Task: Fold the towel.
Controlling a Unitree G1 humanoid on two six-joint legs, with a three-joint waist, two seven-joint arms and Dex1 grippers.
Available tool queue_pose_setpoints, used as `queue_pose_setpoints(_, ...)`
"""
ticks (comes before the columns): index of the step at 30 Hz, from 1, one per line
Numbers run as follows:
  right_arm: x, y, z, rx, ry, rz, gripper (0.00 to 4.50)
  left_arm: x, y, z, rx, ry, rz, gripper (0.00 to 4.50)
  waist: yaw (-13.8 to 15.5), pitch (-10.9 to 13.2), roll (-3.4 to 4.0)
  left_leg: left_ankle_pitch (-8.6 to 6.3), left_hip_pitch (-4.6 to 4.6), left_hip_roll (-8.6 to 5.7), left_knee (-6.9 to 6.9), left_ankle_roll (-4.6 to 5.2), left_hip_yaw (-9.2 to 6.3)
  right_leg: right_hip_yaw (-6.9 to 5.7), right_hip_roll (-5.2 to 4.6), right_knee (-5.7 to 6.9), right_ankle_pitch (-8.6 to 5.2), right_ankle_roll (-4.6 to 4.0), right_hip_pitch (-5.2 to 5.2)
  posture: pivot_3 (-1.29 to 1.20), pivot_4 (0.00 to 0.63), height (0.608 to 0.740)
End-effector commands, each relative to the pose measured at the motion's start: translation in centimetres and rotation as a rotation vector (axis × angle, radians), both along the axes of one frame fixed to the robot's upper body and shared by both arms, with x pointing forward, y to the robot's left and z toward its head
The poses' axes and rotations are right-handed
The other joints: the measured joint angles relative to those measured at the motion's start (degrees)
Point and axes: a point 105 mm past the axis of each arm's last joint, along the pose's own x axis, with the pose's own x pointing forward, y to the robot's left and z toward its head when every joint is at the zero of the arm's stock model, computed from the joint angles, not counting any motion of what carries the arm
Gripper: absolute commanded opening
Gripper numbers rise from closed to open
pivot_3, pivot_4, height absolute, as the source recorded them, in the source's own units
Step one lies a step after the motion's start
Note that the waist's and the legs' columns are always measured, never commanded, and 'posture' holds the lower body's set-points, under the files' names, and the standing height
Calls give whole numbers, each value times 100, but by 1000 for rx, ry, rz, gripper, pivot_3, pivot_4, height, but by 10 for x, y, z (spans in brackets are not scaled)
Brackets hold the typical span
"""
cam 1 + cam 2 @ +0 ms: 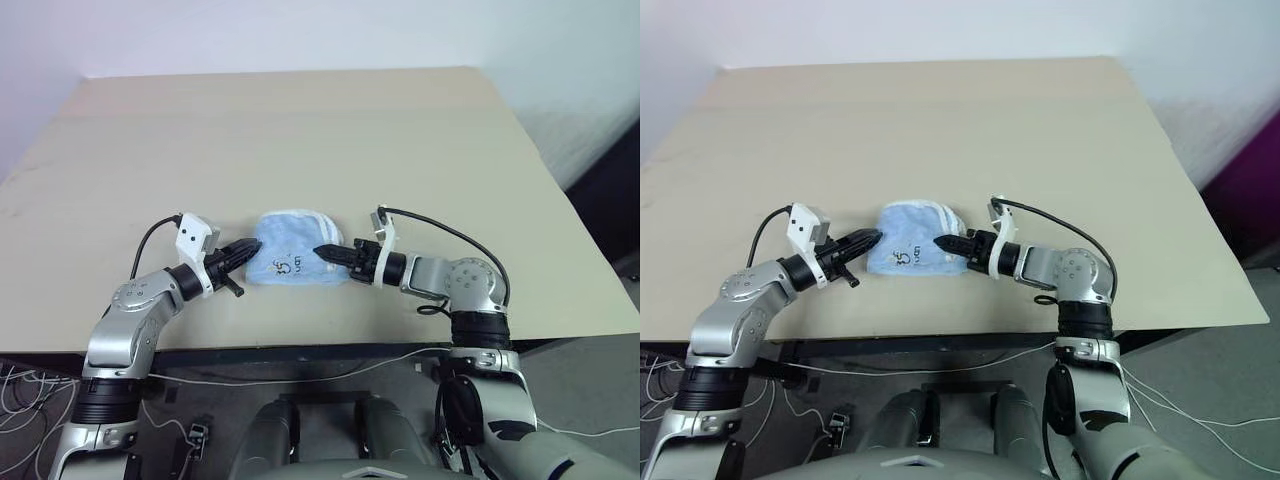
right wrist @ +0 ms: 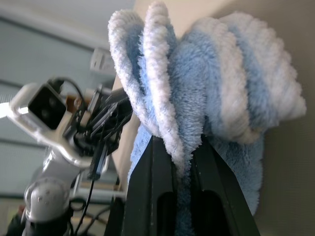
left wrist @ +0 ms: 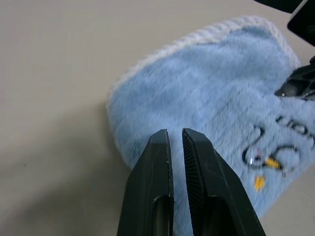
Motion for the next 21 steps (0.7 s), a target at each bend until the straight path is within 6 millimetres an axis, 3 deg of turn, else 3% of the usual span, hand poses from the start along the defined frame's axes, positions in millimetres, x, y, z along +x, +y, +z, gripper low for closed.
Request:
queue_pose_setpoints(1, 13, -40, 37, 82, -113, -201, 35, -1, -5, 11, -18, -43, -9, 475, 30, 1, 0, 0, -1, -5, 0, 0, 0, 0, -7, 0, 0, 0, 0, 0, 150, 740)
queue_pose_setpoints(6, 22, -152, 68, 112, -180, -659, 35, -2, -15, 6, -35, -21, -45, 475, 152, 2, 2, 0, -1, -12, 0, 0, -1, -5, -14, -1, 0, 0, 2, 0, 150, 740)
queue_pose_setpoints(9, 14, -207, 66, 51, -143, -901, 35, 2, -24, 5, -42, -16, -76, 475, 147, 2, 2, 0, -2, -18, 1, 2, -1, -6, -18, -3, 0, 0, 6, 0, 150, 740)
queue_pose_setpoints(11, 6, -231, 58, 13, -92, -1023, 35, 5, -30, 6, -49, -18, -94, 475, 129, 2, 2, 0, -2, -15, 1, 2, -1, -7, -15, -3, 0, 1, 6, 0, 150, 740)
queue_pose_setpoints(14, -7, -253, 40, 6, 14, -1125, 35, 10, -38, 7, -60, -19, -126, 475, 91, 2, 3, 0, -2, -7, 0, 3, 3, -4, -5, -2, 0, 1, 6, 0, 150, 740)
queue_pose_setpoints(18, -18, -260, 20, -48, 107, -1187, 35, 12, -48, 6, -60, -14, -163, 475, 82, 3, 5, 1, 1, 0, 2, 4, 14, 5, 13, 0, 0, 1, 6, 0, 150, 740)
queue_pose_setpoints(21, -22, -263, 18, -51, 122, -1220, 35, 13, -53, 5, -62, -12, -177, 475, 98, 3, 5, 1, 1, 2, 4, 4, 14, 5, 15, 0, 0, 1, 7, 0, 150, 740)
